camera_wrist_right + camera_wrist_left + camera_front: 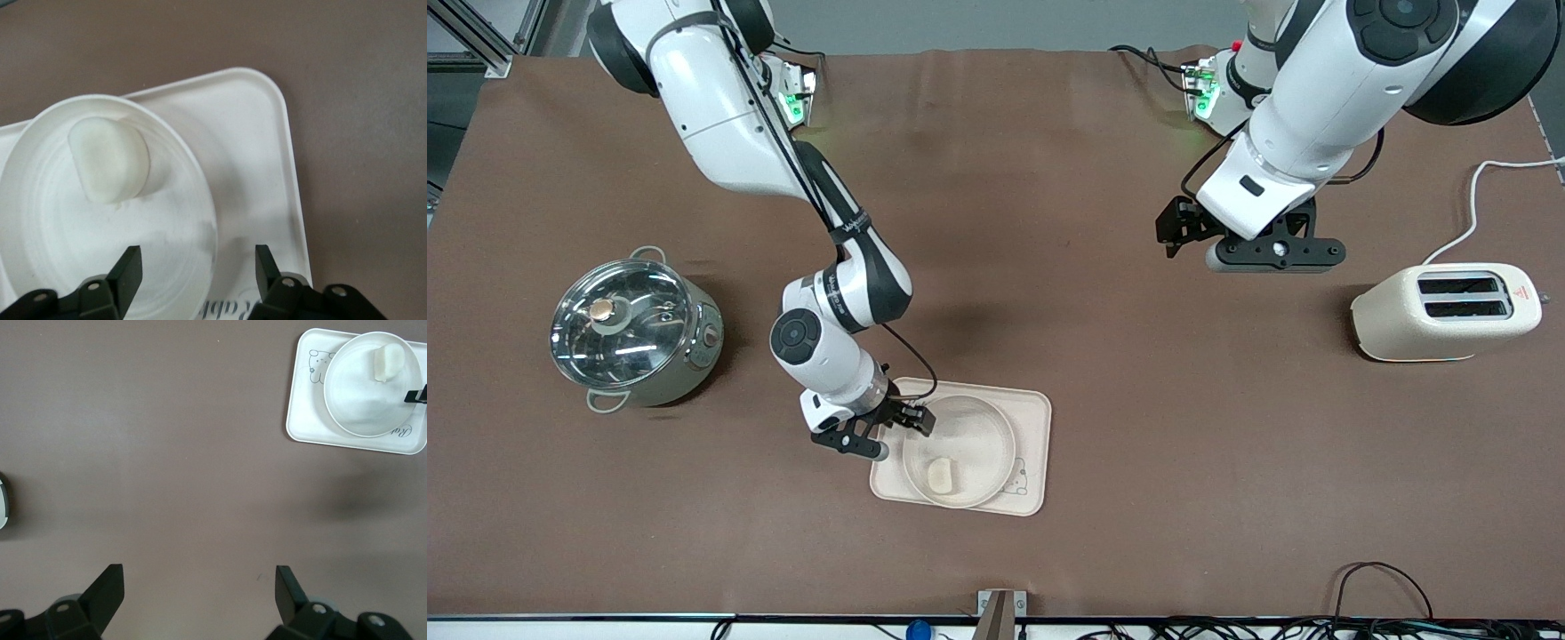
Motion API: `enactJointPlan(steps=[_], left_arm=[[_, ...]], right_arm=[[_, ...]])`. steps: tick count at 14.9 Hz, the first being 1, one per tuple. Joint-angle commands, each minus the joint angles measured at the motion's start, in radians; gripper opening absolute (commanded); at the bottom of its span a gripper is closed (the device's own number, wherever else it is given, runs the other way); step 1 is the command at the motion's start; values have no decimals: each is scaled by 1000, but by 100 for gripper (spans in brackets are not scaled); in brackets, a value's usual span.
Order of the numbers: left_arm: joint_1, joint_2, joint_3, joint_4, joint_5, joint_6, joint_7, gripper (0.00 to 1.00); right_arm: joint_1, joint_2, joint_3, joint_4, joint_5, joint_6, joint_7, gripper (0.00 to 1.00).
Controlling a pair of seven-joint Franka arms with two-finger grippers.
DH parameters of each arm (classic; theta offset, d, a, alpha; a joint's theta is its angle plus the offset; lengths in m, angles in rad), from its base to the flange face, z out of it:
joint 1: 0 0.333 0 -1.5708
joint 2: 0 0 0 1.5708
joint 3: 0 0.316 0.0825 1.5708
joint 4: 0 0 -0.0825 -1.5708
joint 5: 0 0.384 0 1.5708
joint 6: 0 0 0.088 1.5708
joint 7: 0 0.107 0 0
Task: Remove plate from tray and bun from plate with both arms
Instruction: 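Lower the right gripper and grasp the white plate's rim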
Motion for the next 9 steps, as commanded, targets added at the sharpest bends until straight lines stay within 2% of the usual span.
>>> enactJointPlan(steps=[1,4,6,9], left_arm=[[17,-2,0,14,11,-7,8,100],[21,-2,0,14,11,-9,8,100],[20,-1,-1,14,13,-7,8,100],[20,-1,-1,14,13,-9,8,100]], right_arm=[[5,26,-5,28,-40,16,14,55],[-2,33,-5,31,-44,18,15,41],[-4,36,-5,31,-44,22,15,41],[-4,41,-5,29,-44,33,17,32]])
